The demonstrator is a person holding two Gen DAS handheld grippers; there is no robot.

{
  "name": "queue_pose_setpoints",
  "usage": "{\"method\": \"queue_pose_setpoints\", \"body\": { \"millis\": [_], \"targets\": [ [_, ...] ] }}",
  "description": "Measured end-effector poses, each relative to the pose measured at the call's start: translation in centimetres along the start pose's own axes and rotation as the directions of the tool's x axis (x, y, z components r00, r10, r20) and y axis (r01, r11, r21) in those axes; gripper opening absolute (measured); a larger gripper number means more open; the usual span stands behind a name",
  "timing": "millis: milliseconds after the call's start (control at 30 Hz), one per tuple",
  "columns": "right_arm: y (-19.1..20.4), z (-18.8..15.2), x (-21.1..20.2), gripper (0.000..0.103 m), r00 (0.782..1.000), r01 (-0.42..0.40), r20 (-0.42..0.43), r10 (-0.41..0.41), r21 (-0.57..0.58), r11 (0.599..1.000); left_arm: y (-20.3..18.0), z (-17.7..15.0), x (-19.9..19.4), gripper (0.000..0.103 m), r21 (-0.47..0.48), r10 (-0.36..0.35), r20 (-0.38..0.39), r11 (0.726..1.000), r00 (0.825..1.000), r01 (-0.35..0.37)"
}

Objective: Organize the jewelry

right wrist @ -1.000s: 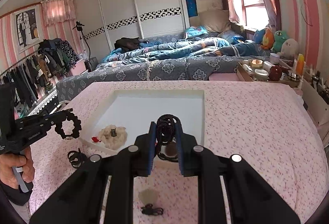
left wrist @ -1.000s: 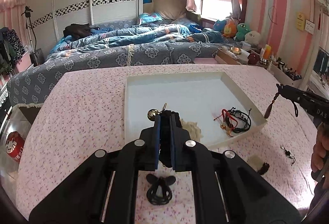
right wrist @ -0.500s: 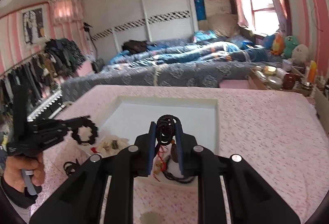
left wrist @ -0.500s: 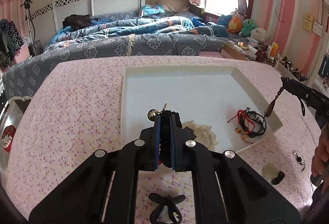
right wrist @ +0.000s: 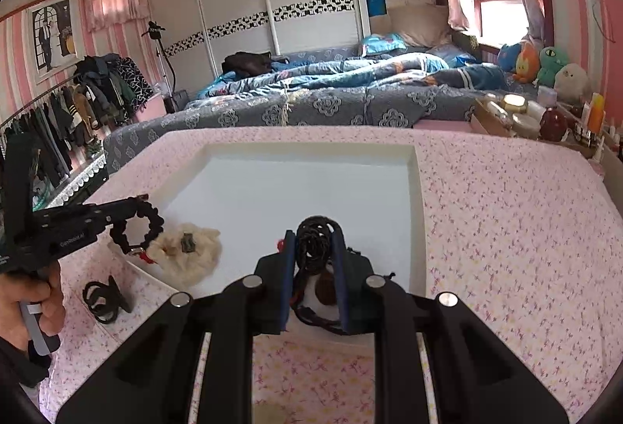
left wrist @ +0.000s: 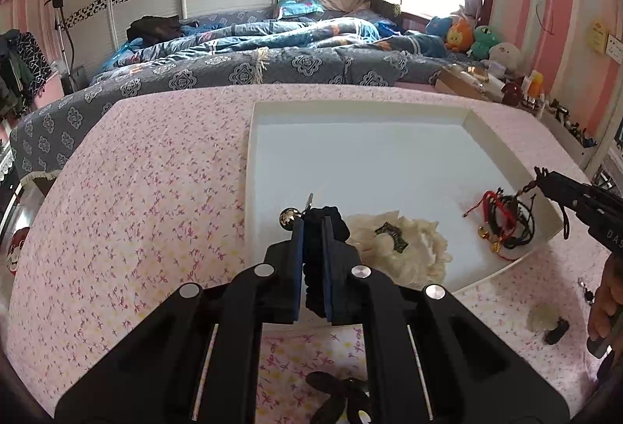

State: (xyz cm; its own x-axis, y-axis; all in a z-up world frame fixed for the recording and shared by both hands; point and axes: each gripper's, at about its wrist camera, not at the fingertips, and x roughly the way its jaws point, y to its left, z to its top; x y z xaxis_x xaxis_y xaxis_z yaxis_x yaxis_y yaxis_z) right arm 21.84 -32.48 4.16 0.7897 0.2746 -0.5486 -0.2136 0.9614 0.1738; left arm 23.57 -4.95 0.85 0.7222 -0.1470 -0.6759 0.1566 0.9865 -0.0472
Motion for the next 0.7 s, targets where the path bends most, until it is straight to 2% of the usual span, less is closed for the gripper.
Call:
{"method": "queue_pose_setpoints", "body": {
  "millis": [200, 433, 700],
  "targets": [
    [-0.1, -0.5, 1.0, 0.019, 0.997, 0.069, -0.013, -0.07, -0.039, 0.997, 0.2, -0.3, 1.0, 0.006, -0.005, 0.009, -0.022, 1.0, 1.0, -0.009],
    [-0.5, -1.1, 2.2, 0.019, 0.994, 0.102, -0.045, -0.104, -0.046, 0.994, 0.0, -0.4, 2.0, 0.006, -0.003, 0.026, -0.039, 1.0, 0.999, -0.026],
    [-0.1, -1.4, 2.2, 0.019, 0.993, 0.1, -0.062, -0.104, -0.061, 0.993, -0.3, -0.8, 3.4, 0.006, 0.012, 0.039, -0.071, 0.999, 0.997, -0.038]
  ]
}}
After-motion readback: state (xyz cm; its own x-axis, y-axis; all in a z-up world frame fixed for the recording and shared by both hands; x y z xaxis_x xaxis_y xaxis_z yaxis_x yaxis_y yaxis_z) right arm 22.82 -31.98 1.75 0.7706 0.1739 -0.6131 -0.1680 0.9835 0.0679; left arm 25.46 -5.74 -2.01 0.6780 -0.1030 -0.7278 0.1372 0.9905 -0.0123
